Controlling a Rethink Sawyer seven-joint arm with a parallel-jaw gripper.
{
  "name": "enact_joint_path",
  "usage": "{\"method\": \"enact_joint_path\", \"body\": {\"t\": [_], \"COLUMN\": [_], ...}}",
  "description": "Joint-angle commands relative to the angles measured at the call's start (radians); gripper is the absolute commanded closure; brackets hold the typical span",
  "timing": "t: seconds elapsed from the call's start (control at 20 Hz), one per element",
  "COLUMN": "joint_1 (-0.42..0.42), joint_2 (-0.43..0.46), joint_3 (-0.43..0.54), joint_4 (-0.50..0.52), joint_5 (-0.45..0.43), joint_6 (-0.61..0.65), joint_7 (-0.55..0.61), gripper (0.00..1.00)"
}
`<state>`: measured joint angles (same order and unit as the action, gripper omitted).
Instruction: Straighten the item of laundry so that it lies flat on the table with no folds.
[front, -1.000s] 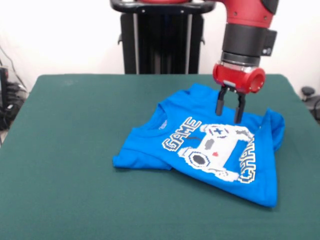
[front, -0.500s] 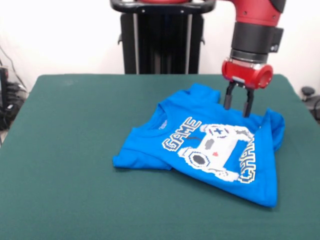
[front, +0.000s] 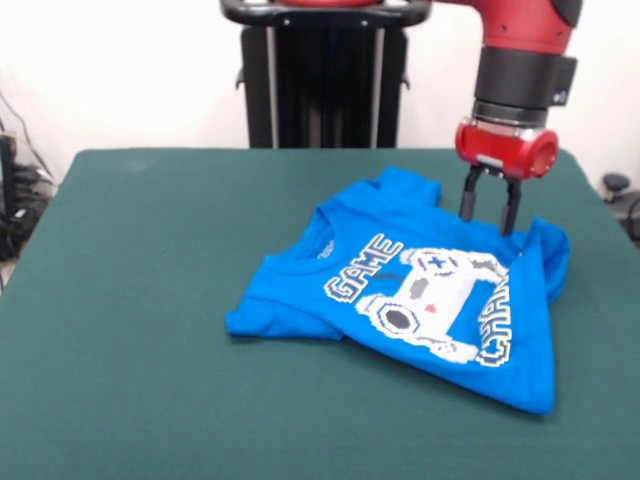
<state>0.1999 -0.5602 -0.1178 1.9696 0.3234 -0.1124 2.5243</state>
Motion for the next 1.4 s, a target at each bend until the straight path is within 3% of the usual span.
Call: {"method": "enact_joint_path", "body": {"t": [0.05,0.6,0.95,1.4], "joint_1": [0.023,0.048,0.088,0.066], "joint_2": [0.046,0.042,-0.01,0.077], "joint_3": [0.124,0.124,0.095,0.16], "joint_4": [0.014,-0.001,0.003,-0.054], "joint_5": [0.076,0.121,0.165,0.178], "joint_6": [-0.045,-0.028,0.044,-0.028], "joint_7": [0.24,0.234,0.222,0.219], "gripper": [0.0,0.0,0.0,0.0]}}
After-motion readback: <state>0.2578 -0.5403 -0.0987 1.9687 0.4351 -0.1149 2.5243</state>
